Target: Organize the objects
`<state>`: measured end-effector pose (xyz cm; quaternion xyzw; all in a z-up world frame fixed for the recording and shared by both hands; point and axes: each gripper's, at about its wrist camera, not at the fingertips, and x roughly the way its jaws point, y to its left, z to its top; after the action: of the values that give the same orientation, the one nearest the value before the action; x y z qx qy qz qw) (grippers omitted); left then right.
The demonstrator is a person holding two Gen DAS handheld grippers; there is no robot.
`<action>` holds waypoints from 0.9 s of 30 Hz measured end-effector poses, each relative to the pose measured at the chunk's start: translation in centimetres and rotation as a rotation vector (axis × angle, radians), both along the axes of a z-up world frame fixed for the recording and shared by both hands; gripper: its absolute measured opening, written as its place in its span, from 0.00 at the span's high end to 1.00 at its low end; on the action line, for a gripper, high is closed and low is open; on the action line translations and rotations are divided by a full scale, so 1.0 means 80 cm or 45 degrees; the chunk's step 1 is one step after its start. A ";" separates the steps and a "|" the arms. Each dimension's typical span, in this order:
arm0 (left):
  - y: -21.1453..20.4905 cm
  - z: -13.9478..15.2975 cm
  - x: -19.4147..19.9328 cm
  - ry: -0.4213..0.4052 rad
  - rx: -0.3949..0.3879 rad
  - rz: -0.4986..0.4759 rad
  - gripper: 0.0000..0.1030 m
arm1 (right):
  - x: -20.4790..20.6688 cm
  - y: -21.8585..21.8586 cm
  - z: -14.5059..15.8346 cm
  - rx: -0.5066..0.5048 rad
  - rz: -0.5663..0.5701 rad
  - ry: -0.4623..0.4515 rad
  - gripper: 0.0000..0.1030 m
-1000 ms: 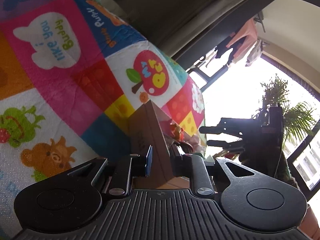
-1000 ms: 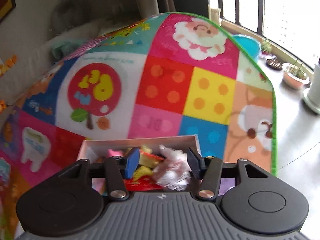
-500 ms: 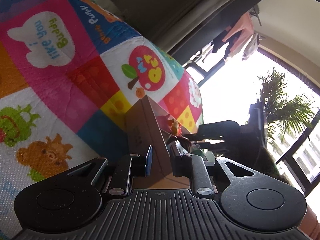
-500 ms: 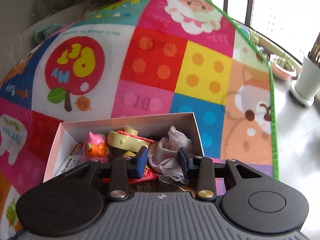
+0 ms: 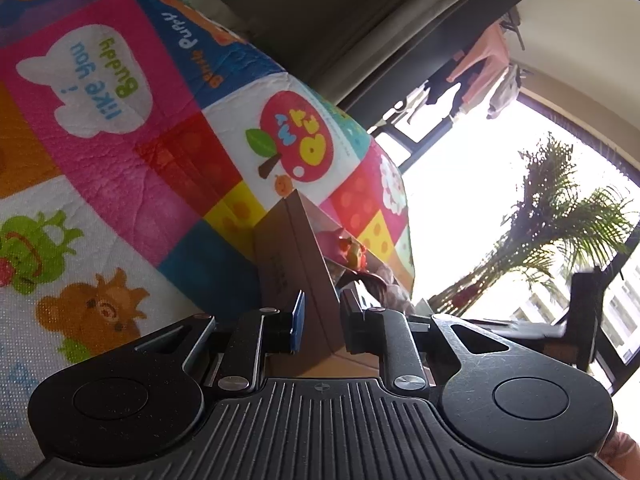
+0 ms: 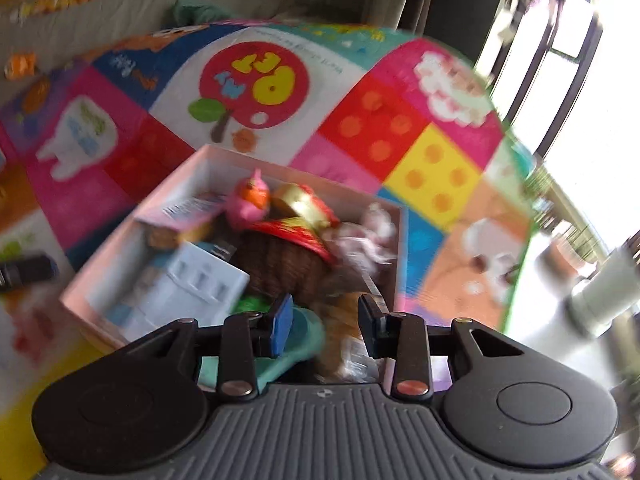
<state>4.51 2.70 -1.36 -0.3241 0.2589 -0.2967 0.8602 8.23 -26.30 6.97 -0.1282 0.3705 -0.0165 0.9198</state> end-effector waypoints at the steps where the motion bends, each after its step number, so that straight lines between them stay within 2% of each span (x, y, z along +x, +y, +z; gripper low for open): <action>1: -0.001 0.003 -0.001 -0.009 0.009 0.002 0.80 | -0.007 -0.004 0.003 -0.003 -0.007 -0.017 0.67; 5: -0.015 0.026 -0.002 -0.050 0.090 -0.054 0.80 | -0.050 -0.042 0.032 0.216 -0.024 -0.110 0.64; 7: -0.028 0.038 0.000 -0.058 0.178 -0.059 0.80 | -0.072 -0.055 0.037 0.251 -0.024 -0.161 0.60; 10: -0.056 0.053 0.010 -0.038 0.387 -0.086 0.79 | -0.098 -0.067 0.022 0.270 -0.008 -0.174 0.59; 12: -0.077 0.058 0.020 0.029 0.555 -0.101 0.79 | -0.108 -0.070 0.003 0.281 0.014 -0.150 0.59; 13: -0.085 0.058 0.026 0.071 0.628 -0.102 0.71 | -0.111 -0.071 -0.009 0.289 0.025 -0.140 0.59; 15: -0.100 0.062 0.038 0.140 0.757 -0.097 0.63 | -0.113 -0.069 -0.032 0.293 0.036 -0.134 0.59; 17: -0.115 0.065 0.049 0.189 0.873 -0.113 0.62 | -0.113 -0.065 -0.049 0.311 0.039 -0.133 0.59; 18: -0.122 0.065 0.055 0.214 0.920 -0.123 0.62 | -0.109 -0.064 -0.057 0.341 0.041 -0.128 0.55; 21: -0.134 0.061 0.065 0.243 1.024 -0.095 0.51 | -0.097 -0.055 -0.067 0.353 0.013 -0.159 0.44; 23: -0.130 0.062 0.063 0.231 1.070 -0.047 0.47 | -0.092 -0.052 -0.067 0.369 0.018 -0.172 0.43; 27: -0.100 0.062 0.050 0.242 1.075 0.004 0.47 | -0.078 -0.040 -0.063 0.388 0.114 -0.152 0.44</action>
<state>8.53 -5.32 3.63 0.0298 0.4352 -0.1325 0.8900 1.95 -29.49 1.95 -0.0023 0.3073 0.0734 0.9488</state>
